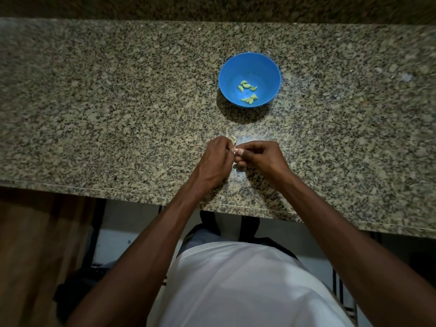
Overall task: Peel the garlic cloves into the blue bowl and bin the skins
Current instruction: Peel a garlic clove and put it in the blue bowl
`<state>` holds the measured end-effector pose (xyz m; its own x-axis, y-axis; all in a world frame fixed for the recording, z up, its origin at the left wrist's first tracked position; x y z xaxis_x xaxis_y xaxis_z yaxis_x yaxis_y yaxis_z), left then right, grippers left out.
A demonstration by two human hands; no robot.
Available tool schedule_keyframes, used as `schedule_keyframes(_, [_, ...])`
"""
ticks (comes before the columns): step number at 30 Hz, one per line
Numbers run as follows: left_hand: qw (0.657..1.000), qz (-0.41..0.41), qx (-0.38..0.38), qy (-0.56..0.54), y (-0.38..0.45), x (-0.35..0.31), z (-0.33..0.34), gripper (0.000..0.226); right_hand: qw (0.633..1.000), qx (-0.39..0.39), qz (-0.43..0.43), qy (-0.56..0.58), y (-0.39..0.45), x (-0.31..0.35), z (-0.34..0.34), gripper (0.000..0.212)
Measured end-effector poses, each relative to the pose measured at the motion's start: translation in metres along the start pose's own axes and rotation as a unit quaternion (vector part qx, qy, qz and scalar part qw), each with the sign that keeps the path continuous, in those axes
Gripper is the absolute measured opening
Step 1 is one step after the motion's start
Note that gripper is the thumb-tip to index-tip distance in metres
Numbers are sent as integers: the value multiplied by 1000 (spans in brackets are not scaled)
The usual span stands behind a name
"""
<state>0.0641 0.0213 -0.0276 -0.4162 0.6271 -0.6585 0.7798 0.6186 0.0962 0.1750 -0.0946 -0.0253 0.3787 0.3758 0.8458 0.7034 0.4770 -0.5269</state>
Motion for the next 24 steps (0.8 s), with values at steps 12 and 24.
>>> schedule_keyframes(12, [996, 75, 21, 34, -6, 0, -1, 8, 999, -9, 28, 28, 5, 5, -6, 16])
schedule_keyframes(24, [989, -75, -98, -81, -5, 5, -14, 22, 1000, 7, 16, -9, 3, 4, -5, 17])
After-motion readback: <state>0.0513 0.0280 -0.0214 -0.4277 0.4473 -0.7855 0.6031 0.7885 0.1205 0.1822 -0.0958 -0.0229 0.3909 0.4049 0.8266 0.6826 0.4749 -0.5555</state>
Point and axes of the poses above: each hand's wrist, its own y-axis towards the middle knuckle, its own z-axis out of the palm, x = y × z, the point moved 3 cm from there along y, towards the middle knuckle, and after that the axes turned 13 degrees about -x, right-handed, at the moved point
